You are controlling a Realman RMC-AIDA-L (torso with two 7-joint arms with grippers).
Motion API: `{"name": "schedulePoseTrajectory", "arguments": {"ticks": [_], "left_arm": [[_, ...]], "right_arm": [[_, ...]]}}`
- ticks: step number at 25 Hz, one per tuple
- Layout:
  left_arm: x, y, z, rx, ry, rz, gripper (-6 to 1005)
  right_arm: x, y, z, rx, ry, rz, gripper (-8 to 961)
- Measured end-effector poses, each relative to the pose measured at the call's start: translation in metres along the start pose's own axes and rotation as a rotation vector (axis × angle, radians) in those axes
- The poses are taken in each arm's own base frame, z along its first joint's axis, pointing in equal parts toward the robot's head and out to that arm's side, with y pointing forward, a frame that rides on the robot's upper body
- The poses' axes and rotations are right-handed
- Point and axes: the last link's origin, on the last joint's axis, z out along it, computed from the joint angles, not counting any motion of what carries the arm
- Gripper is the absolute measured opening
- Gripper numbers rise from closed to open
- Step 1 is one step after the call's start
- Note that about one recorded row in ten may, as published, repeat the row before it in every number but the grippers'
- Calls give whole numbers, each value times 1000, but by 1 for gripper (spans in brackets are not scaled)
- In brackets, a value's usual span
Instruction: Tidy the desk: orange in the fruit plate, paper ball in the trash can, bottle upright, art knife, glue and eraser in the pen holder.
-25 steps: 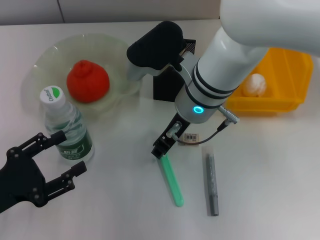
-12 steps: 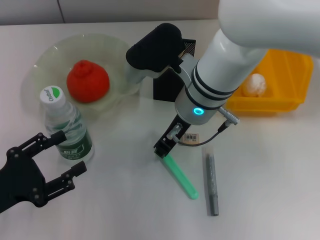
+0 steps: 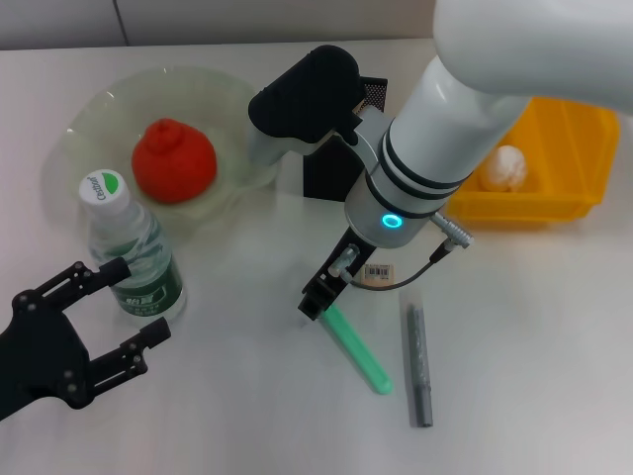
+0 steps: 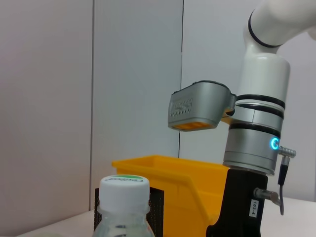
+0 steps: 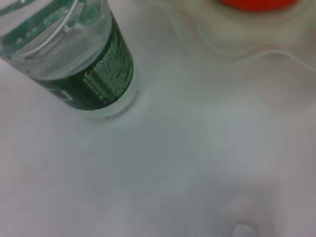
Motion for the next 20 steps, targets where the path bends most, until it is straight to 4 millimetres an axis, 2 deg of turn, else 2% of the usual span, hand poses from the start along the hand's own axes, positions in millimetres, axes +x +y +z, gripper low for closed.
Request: {"name": "schedulePoseTrajectory", "arguments": {"ticks": [2, 5, 20], "left_arm": [[0, 0, 0, 0, 0, 0, 765], [0, 0, 0, 1, 1, 0, 765], [1, -1, -2, 8, 10, 0, 765]], "right_arm": [[0, 0, 1, 3, 5, -4, 458], [1, 1, 1, 6, 9, -20, 444], [4, 3, 5, 24, 32, -59, 252]]}}
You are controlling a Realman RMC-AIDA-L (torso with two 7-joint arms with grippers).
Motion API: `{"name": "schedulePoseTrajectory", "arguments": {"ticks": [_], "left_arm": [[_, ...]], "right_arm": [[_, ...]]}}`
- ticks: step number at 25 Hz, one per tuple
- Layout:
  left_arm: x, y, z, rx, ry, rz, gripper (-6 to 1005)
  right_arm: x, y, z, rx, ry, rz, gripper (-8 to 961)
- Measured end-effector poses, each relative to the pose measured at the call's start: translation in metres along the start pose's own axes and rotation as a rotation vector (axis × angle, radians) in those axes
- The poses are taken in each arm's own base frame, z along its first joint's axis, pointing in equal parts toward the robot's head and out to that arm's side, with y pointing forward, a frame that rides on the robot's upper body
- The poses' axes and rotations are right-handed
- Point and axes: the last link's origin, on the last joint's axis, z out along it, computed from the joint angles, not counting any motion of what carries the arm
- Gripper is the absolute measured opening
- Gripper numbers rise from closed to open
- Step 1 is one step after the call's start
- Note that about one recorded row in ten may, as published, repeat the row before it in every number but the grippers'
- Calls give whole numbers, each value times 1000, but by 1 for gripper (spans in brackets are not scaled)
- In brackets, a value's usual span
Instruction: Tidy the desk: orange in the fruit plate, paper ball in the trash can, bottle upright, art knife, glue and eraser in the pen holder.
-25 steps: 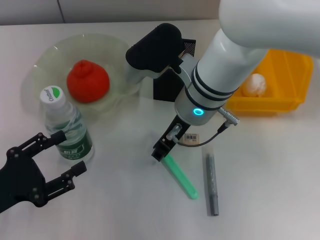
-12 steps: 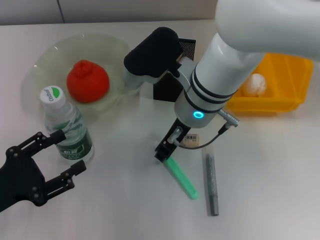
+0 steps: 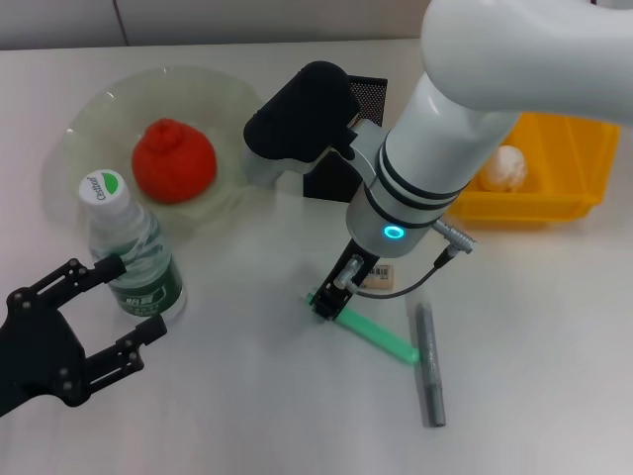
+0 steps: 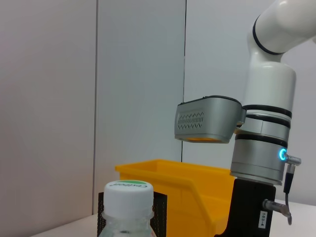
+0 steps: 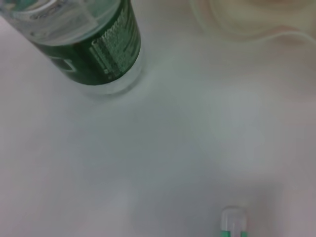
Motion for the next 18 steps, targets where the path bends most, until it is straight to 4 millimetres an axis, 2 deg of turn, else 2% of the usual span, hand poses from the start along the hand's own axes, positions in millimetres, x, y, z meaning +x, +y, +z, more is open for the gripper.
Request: {"name": "schedulePoseTrajectory", "arguments": {"ticks": [7, 11, 15, 18], "left_arm": [[-1, 1, -1, 0, -3, 1, 765], [-1, 1, -1, -2, -2, 1, 765], [0, 1, 0, -6, 1, -1, 765], [0, 3, -1, -16, 5, -3, 765]], "right_arm": [[-4, 1, -2, -5, -25, 2, 174], [-8, 2, -7, -23, -66, 14, 175], [-10, -2, -22, -73, -157, 41, 175], [-8, -15, -48, -123, -303, 89, 175]]}}
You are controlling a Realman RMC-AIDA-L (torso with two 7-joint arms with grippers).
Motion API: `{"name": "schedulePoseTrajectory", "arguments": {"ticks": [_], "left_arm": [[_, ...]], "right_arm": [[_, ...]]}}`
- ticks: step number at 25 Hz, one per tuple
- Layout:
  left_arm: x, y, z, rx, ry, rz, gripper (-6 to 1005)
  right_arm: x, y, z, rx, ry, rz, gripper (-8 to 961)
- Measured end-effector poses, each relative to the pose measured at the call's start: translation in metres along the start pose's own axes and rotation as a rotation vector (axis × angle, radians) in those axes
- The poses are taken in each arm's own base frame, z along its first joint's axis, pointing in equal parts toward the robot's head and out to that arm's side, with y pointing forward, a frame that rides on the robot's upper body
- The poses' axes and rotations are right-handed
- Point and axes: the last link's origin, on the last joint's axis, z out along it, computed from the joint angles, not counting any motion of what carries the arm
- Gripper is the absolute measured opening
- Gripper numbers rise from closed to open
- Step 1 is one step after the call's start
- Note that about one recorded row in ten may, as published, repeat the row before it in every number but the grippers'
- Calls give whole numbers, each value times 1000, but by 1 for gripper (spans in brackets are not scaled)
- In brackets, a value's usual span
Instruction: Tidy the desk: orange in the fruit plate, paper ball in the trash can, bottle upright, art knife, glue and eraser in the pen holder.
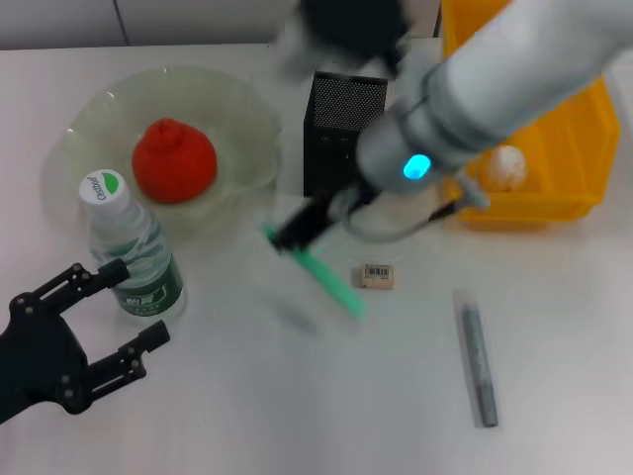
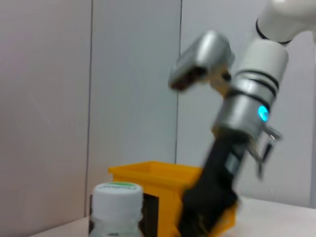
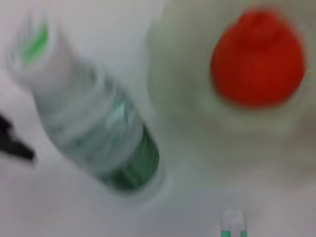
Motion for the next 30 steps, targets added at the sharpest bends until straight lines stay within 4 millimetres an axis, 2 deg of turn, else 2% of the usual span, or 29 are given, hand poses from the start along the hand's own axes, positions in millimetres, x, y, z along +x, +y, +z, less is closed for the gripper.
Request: {"name": "schedulePoseTrajectory", "arguments": {"ticks": [1, 2, 5, 6, 7, 8, 10, 11, 12, 14, 21, 25, 26, 30], "left_arm": [[1, 2, 0, -10, 6, 1, 765], [1, 2, 0, -10, 6, 1, 765], [2, 4, -1, -25, 15, 0, 765], [2, 5, -1, -30, 16, -2, 765], [2, 7, -1, -36, 14, -4, 765], [1, 7, -1, -41, 11, -7, 765], [-1, 10, -1, -56, -1, -13, 765], [-3, 12, 0, -74, -13, -22, 765], [-3, 12, 0, -74, -13, -22, 765], [-4, 14, 3, -95, -24, -30, 765], [-5, 13, 7, -106, -24, -37, 765], [-5, 12, 9, -108, -24, -34, 765], [-4, 11, 10, -110, -24, -33, 765], [-4, 10, 10, -110, -24, -31, 765]], "right_arm": [[-2, -7, -24, -35, -134, 24, 175], [-2, -7, -24, -35, -134, 24, 175], [3, -21, -58, -90, -343, 46, 175], [11, -33, -77, -107, -480, 37, 175], [11, -33, -77, -107, -480, 37, 175], [14, -38, -84, -111, -551, 29, 175], [24, -51, -95, -108, -706, 11, 176], [31, -61, -101, -91, -853, -18, 176], [31, -61, -101, -91, -853, -18, 176], [40, -77, -97, -35, -984, -61, 176], [51, -96, -71, 102, -1092, -166, 176], [52, -102, -61, 124, -1099, -156, 176], [51, -105, -52, 125, -1080, -153, 176], [48, -104, -37, 121, -1041, -162, 175]]}}
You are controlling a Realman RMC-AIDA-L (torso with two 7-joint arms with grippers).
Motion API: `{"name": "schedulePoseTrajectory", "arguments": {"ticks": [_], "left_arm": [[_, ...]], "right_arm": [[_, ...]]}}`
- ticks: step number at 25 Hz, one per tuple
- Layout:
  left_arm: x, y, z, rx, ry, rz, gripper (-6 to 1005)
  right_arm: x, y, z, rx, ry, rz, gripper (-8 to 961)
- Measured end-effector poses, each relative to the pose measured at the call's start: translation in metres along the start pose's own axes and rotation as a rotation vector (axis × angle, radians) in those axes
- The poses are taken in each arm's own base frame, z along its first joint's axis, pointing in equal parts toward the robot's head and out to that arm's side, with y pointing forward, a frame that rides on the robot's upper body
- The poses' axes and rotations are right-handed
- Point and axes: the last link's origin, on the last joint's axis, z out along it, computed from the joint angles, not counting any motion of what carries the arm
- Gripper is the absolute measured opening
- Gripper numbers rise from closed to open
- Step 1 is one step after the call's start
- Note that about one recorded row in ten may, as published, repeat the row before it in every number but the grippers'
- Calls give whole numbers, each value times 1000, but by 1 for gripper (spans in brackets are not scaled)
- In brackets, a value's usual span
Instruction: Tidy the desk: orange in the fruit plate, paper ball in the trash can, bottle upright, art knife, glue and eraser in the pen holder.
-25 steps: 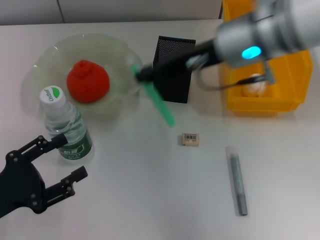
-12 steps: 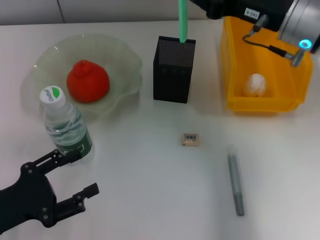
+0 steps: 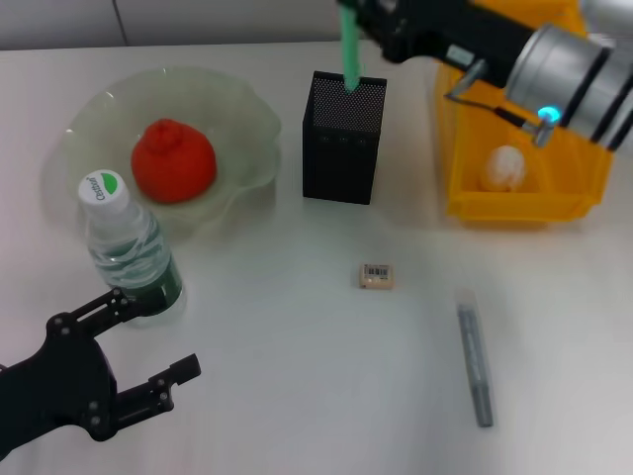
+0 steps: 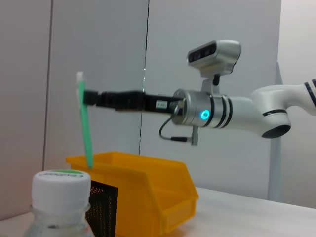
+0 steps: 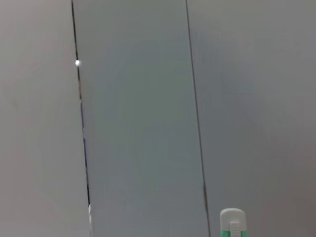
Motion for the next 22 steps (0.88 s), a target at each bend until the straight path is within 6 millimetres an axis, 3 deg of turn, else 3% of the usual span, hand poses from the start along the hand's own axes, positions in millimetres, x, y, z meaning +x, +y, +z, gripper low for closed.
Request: {"name": "schedulePoseTrajectory", "arguments": {"ticks": [5, 13, 18, 22], "left_arm": [[0, -1, 1, 1, -2, 1, 765], [0, -2, 1, 5, -5, 3, 765], [0, -3, 2, 3, -7, 6, 765], [0, -3, 2, 1, -6, 8, 765]], "right_arm": [[15, 3, 10, -2, 46, -16, 175], [24, 1, 0, 32, 47, -1, 176], [21, 1, -7, 20, 45, 64, 347], [14, 4, -13, -15, 49, 84, 383]]}}
